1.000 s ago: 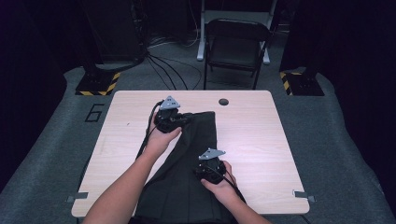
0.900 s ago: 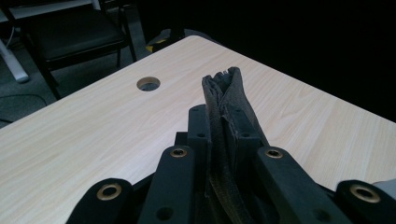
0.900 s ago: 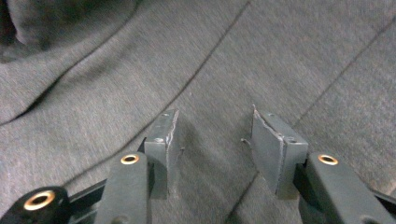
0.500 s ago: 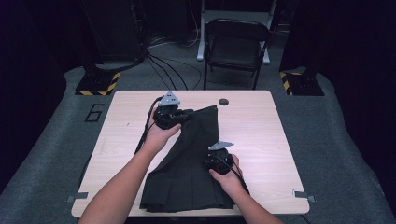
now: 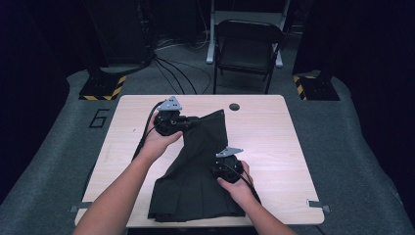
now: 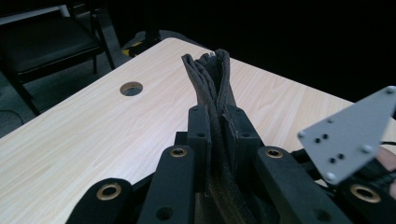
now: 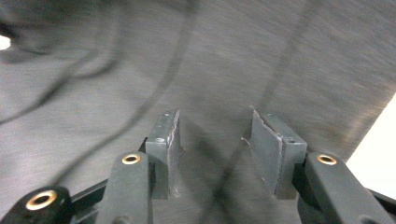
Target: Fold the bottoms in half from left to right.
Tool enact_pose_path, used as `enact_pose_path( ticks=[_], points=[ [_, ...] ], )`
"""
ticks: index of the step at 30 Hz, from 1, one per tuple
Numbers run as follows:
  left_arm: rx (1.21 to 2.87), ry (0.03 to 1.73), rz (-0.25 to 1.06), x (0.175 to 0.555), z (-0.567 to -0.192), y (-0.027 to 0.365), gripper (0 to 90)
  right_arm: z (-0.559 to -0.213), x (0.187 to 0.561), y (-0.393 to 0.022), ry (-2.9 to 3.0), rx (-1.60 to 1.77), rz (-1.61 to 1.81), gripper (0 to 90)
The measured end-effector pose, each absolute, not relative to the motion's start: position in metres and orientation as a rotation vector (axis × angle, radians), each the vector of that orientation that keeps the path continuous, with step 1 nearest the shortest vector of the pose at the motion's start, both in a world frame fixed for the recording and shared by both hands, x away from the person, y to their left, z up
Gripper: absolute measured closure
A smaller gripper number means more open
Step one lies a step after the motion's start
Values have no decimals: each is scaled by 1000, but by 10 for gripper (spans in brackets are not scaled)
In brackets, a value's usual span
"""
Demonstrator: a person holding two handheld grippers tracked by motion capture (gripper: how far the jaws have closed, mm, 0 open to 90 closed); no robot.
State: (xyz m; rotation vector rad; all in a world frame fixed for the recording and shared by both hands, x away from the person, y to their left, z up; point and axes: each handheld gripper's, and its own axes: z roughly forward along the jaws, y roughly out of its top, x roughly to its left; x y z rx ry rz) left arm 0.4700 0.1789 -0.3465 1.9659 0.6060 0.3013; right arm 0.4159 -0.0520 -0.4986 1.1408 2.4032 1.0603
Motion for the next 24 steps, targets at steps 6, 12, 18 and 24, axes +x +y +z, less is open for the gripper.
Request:
enact_pose_path(
  ticks=[6,12,18,24],
  points=[
    [1975,581,290,464,-351,183,817,-497,394,-45,2456,1015,1026,519],
    [1959,612,284,458,-360,190,816,-504,397,-60,2441,1093,1033,513],
    [1973,598,270,456,-365,194,815,-510,399,-66,2439,1117,1015,513],
    [1977,581,261,450,-364,198,815,-512,398,-66,2430,1121,1024,513]
  ],
)
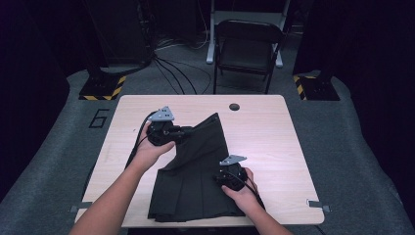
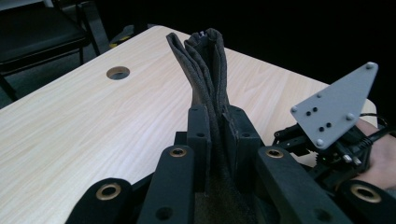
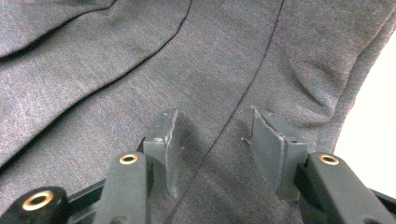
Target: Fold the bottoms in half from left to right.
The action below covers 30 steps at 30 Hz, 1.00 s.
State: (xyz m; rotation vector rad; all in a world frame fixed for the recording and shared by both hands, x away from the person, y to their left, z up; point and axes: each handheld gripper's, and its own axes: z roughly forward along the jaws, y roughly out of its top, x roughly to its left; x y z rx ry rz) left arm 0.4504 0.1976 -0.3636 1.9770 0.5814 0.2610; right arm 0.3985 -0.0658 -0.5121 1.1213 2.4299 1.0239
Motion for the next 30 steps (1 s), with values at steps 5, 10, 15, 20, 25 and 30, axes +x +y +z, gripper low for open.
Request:
enact_pose_path(
  ticks=[5,10,15,20,25,30],
  points=[
    [1966,569,264,441,-364,198,815,-513,399,-68,2424,1117,1035,513],
    [1961,573,266,435,-365,199,815,-513,400,-68,2433,1122,1045,513],
    [1946,583,269,434,-366,201,815,-514,400,-68,2426,1126,1048,513],
    [1941,587,265,432,-366,201,815,-514,400,-68,2421,1138,1049,515],
    [1944,577,257,427,-366,200,815,-514,401,-69,2423,1128,1053,517],
    [1940,572,248,425,-366,202,815,-513,401,-70,2435,1127,1050,519]
  ],
)
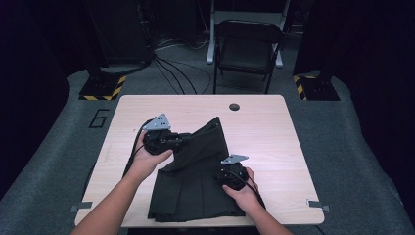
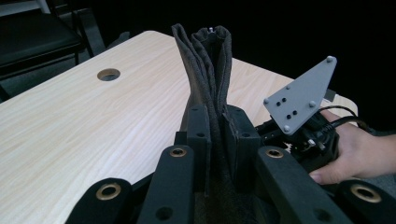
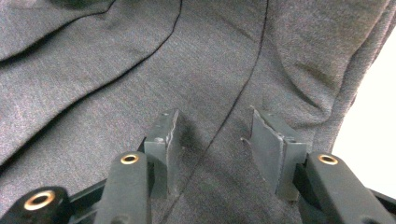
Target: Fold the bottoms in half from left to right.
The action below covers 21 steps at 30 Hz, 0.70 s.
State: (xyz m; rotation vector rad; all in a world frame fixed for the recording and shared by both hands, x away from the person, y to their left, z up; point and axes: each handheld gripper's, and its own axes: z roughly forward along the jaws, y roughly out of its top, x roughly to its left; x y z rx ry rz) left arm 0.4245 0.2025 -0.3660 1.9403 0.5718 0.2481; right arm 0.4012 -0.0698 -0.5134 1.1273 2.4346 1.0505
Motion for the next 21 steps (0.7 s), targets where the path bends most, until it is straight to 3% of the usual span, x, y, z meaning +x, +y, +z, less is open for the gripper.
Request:
enact_pose_path(
  ticks=[21],
  points=[
    [1943,488,192,393,-373,212,815,-514,402,-76,2428,1157,1071,517]
  ],
)
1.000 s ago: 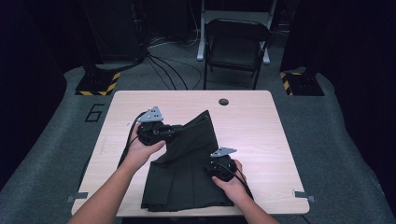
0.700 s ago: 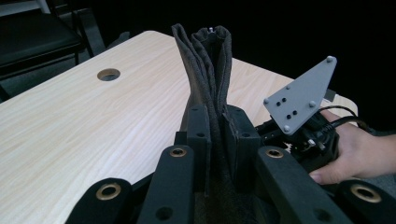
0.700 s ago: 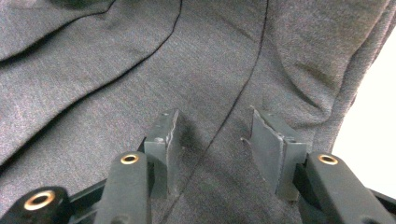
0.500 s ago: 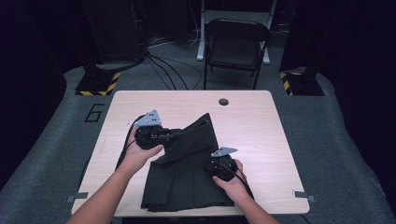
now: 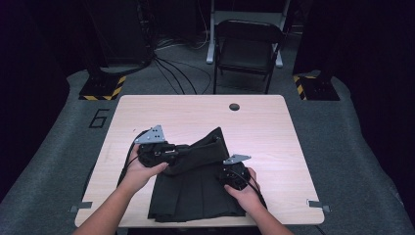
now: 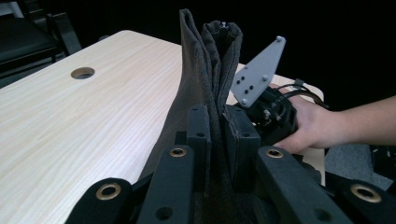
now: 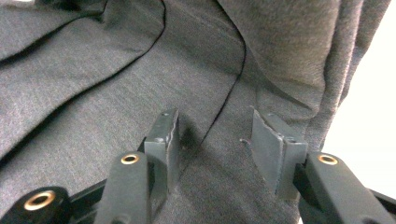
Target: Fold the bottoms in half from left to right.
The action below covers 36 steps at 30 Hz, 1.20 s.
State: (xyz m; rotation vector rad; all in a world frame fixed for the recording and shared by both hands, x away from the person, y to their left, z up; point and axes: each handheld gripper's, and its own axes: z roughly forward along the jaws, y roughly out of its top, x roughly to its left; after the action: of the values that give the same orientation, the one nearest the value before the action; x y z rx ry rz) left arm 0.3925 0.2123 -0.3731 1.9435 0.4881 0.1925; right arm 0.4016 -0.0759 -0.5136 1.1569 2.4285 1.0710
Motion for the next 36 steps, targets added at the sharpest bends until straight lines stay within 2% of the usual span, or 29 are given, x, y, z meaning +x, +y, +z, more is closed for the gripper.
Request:
enact_pose_path(
  ticks=[21,32,36],
  points=[
    [1941,443,115,362,-397,221,813,-512,406,-89,2433,1233,1087,526],
    [1935,437,85,360,-407,218,813,-515,415,-90,2391,1218,1064,611],
    [1953,420,62,355,-413,216,813,-513,414,-91,2408,1219,1049,609]
  ],
)
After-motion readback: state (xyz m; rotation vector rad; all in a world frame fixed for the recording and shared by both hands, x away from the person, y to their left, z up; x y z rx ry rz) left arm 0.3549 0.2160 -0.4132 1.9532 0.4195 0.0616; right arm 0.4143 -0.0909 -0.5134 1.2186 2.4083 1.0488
